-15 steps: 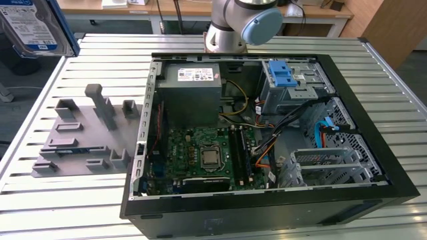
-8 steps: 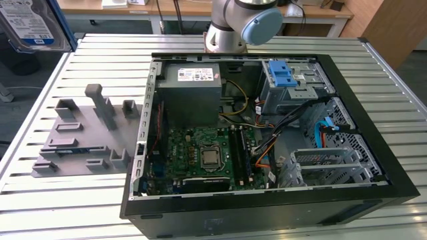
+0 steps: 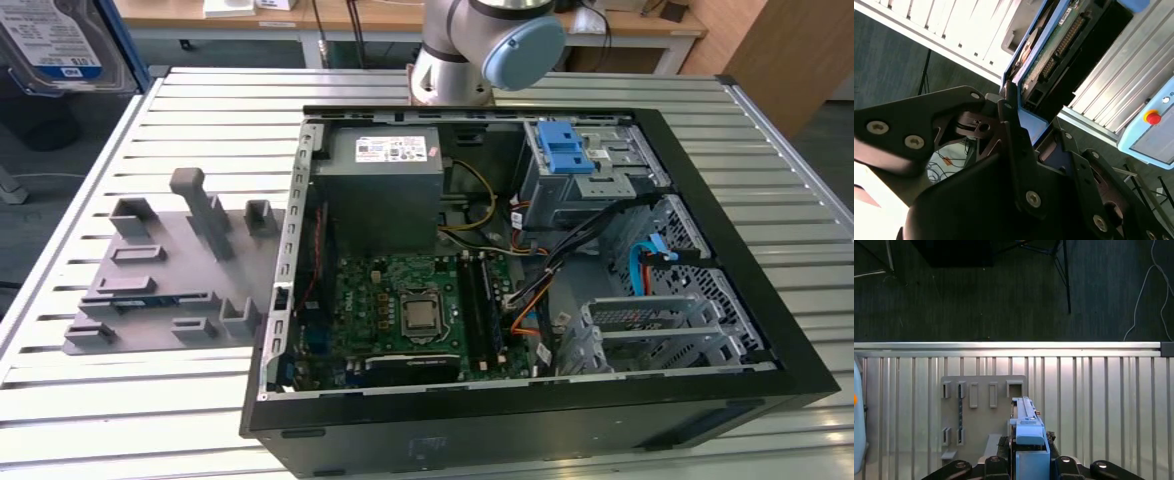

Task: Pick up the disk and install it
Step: 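Pick up the disk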

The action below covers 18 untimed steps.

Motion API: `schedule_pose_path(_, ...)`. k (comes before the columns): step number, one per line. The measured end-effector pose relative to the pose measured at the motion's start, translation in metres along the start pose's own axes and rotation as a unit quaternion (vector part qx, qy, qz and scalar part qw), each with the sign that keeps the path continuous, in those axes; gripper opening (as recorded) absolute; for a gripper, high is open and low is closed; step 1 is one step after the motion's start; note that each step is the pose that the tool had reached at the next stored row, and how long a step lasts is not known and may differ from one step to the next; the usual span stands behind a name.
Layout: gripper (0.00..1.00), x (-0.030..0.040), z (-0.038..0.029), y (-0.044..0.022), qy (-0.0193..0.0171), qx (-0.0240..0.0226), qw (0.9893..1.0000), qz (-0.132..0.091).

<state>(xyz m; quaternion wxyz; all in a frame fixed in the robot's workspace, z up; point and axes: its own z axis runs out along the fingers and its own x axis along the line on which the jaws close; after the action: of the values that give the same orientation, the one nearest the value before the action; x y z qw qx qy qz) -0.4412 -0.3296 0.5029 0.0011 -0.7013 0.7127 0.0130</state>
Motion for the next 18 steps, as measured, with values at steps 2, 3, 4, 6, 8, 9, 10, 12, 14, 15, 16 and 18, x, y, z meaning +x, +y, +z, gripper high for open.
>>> schedule_pose_path(2,0.36,0.0,-0.0003,0.0,0.0,0.0,1.0,0.0)
schedule_pose_path(3,0.36,0.0,-0.0003,0.0,0.0,0.0001,1.0,0.0)
schedule_pose_path(4,0.36,0.0,-0.0003,0.0,-0.0001,0.0001,1.0,0.0)
schedule_pose_path(6,0.36,0.0,-0.0004,0.0,0.0,0.0,1.0,0.0)
schedule_pose_path(8,0.36,0.0001,-0.0004,0.0,0.0,0.0001,1.0,0.0)
schedule_pose_path(9,0.36,0.0006,-0.0004,0.0002,0.0,0.0001,1.0,0.0)
schedule_pose_path(10,0.36,0.0017,-0.0004,0.0001,0.0,0.0001,1.0,0.0)
schedule_pose_path(12,0.36,0.0055,-0.0006,-0.0001,0.0,0.0,1.0,0.0)
schedule_pose_path(14,0.36,0.0097,-0.0006,-0.0002,0.0,0.0001,1.0,0.0)
schedule_pose_path(15,0.36,0.0114,-0.0007,-0.0002,0.0,0.0,1.0,0.0)
schedule_pose_path(16,0.36,0.0128,-0.0007,-0.0002,0.0,0.0,1.0,0.0)
schedule_pose_path(18,0.36,0.0146,-0.0007,-0.0003,0.0,0.0,1.0,0.0)
